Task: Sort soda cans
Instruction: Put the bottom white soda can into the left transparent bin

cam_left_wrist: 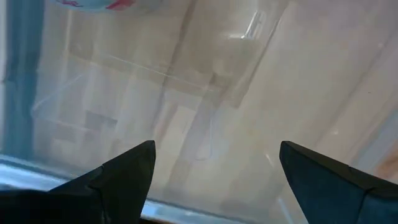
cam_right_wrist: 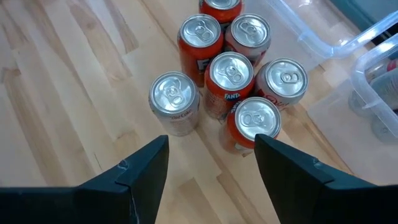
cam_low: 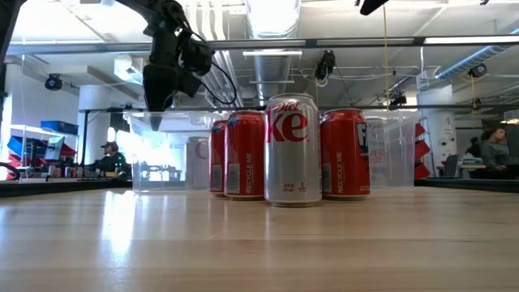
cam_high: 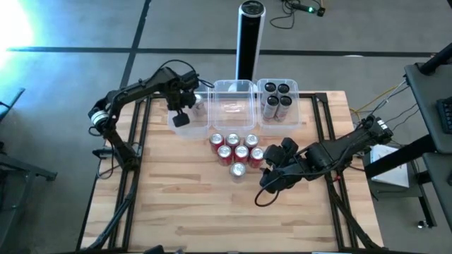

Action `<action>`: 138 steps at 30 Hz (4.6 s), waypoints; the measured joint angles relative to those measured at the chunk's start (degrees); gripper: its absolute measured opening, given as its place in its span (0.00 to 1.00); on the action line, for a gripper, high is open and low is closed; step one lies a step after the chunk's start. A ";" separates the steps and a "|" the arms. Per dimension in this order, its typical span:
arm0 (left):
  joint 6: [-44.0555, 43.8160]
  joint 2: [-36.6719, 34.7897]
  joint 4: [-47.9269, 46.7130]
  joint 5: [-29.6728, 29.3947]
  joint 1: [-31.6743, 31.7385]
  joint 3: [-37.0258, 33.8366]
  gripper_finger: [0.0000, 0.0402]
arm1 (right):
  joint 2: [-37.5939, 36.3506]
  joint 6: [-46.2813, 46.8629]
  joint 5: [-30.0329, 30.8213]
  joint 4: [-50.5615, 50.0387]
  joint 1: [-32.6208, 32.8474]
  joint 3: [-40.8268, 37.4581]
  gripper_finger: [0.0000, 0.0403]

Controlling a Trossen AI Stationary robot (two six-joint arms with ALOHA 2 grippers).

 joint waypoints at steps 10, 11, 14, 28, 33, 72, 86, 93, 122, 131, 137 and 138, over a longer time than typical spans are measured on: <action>6.84 -1.76 0.00 -8.31 -0.13 -0.07 0.81 | 0.00 -0.27 0.00 0.02 0.00 0.00 0.59; 7.25 -1.76 0.00 -8.55 -0.10 -0.07 0.81 | 0.00 -0.03 0.02 0.04 0.00 0.00 0.58; 7.52 -1.83 -0.07 -8.62 -0.32 -0.10 0.81 | 0.00 0.57 0.00 0.06 0.00 0.00 0.57; 10.89 -2.69 3.11 -13.45 -3.51 -4.37 0.81 | 0.00 0.61 0.03 0.73 0.00 -0.42 0.60; 12.10 -4.49 5.11 -15.58 -3.86 -6.68 0.81 | 0.00 0.61 0.04 0.92 0.00 -1.01 0.60; -28.71 -26.58 58.61 -3.02 -43.00 -20.26 0.81 | 0.00 -3.61 4.63 12.60 1.94 -13.63 0.70; -40.55 -16.32 68.01 -21.29 -59.54 -27.71 0.81 | 0.36 -23.01 5.23 40.53 4.48 -32.34 0.67; -45.28 -6.94 71.73 -21.58 -60.55 -27.71 0.81 | 6.27 -35.59 7.58 42.17 2.73 -31.16 0.72; -48.21 2.09 70.50 -25.68 -62.96 -27.80 0.82 | 25.00 -45.46 1.23 41.07 -2.49 -12.34 0.73; -46.17 2.11 72.67 -25.56 -63.15 -27.65 0.82 | 27.45 -44.04 -0.94 41.83 -2.37 -8.72 0.73; -46.78 2.11 72.86 -25.21 -64.08 -27.70 0.82 | 27.47 -44.04 -0.92 41.33 -2.32 -8.28 0.71; -46.98 2.11 72.95 -25.17 -64.08 -27.74 0.82 | 27.47 -43.98 -0.92 41.26 -2.32 -8.28 0.70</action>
